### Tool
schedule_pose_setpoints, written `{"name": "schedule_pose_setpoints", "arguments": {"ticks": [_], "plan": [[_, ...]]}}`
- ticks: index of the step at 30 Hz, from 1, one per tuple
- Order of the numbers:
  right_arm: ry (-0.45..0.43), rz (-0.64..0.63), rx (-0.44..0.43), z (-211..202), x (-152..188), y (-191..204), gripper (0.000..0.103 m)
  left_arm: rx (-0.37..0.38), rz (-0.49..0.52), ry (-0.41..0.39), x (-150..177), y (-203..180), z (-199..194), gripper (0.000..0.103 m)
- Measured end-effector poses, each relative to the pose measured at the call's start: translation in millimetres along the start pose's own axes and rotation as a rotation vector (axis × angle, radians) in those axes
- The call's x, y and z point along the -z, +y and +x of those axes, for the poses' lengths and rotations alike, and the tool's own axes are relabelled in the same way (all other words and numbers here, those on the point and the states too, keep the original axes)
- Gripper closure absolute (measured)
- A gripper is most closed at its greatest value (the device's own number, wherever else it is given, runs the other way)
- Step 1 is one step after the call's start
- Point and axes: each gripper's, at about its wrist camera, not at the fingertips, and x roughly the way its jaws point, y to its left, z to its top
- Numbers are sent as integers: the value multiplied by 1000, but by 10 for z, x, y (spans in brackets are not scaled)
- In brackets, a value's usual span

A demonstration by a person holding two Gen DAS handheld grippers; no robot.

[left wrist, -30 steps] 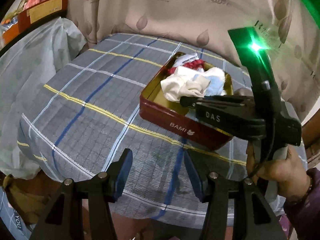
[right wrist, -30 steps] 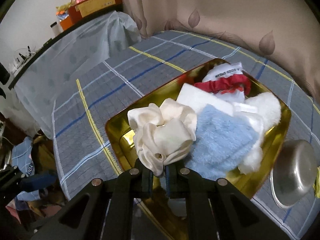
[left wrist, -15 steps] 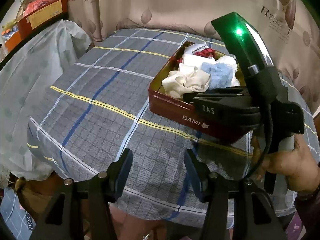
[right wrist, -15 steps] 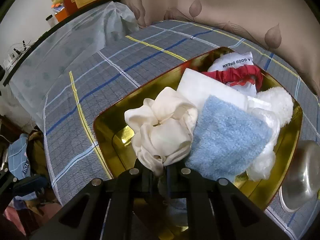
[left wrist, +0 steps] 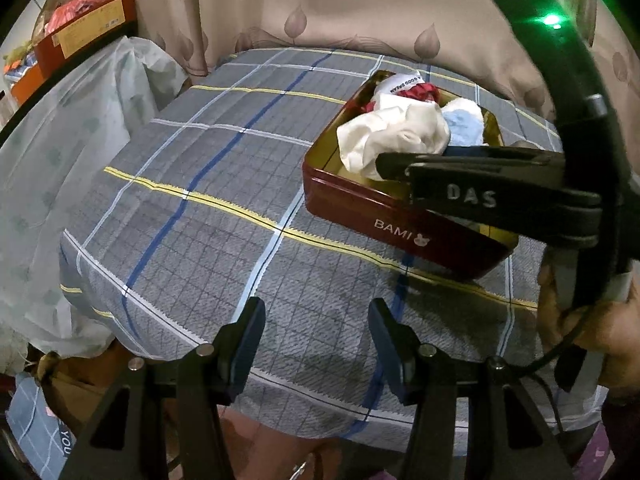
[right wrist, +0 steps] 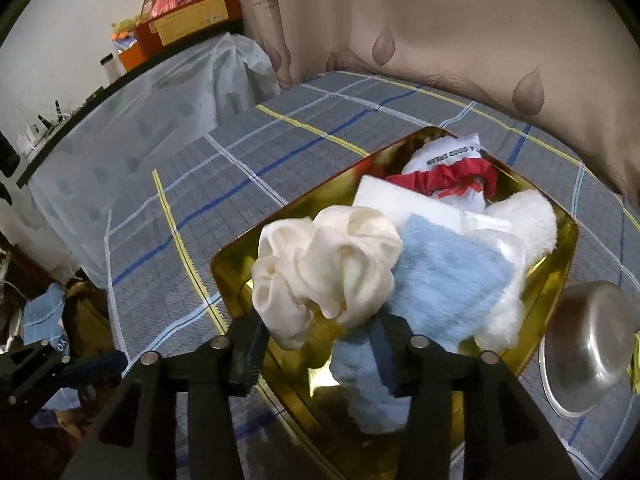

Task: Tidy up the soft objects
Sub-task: 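Carry the scrunchie into the gold tin and open the right gripper, then move the left gripper toward the yellow-edged white cloth beside the steel bowl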

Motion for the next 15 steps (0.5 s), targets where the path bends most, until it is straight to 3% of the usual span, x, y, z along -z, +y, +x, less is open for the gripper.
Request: {"name": "schedule_pose_setpoints", "arguments": {"ticks": [8, 15], "plan": [[-77, 79, -59, -333, 137, -180, 51, -21, -13, 13, -5, 50, 65, 48], [-133, 194, -83, -749, 496, -507, 50, -25, -20, 7, 2, 48, 61, 48]]}}
